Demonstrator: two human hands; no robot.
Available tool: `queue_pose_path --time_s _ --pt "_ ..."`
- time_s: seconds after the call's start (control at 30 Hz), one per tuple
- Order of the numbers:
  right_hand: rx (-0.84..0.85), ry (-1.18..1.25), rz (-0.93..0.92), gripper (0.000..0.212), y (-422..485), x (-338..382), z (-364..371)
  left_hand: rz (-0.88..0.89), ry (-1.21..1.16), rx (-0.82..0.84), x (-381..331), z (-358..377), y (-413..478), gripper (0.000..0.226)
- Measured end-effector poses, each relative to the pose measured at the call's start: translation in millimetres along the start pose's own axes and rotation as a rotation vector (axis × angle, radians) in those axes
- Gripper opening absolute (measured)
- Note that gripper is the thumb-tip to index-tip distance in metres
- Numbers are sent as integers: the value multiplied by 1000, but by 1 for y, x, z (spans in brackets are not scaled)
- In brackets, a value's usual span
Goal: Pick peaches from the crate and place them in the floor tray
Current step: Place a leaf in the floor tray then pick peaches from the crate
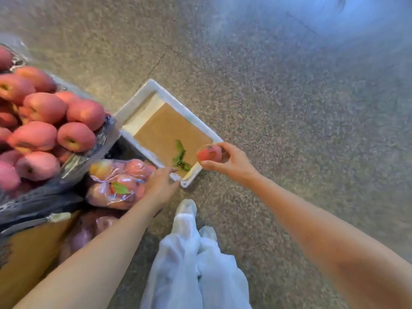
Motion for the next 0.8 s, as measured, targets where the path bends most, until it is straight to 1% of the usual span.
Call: queue_pose_path --time_s 0.1,0.23,0.37,0.47,0.6,0.7,0.8 --pt "-6 -123 0 55 65 -57 18 -38 37 12 41 32 63 48" --pt "46 -230 43 62 146 -130 44 -125 -7 43 91 73 135 60" --pt "112 -427 73 56 211 -179 64 -200 -45 66 119 96 188 75" --pt "153 -568 92 58 249 -203 74 -237 -6 17 134 100 216 80" --pt "226 -779 128 62 284 -225 86 -277 120 -32 146 105 227 82" --pt "257 -857 168 61 299 -235 95 -274 183 -47 144 108 228 82" --pt "244 -891 176 59 302 -236 101 -279 174 -24 144 106 228 80"
Point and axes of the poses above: each hand's wrist, its own y-axis towards the middle knuckle, its own z-axis out of the palm, x = y × z, the point moved 6 cm from there along y, towards the middle knuckle, and after that the axes turned 15 degrees about x, right-handed, at the moved point
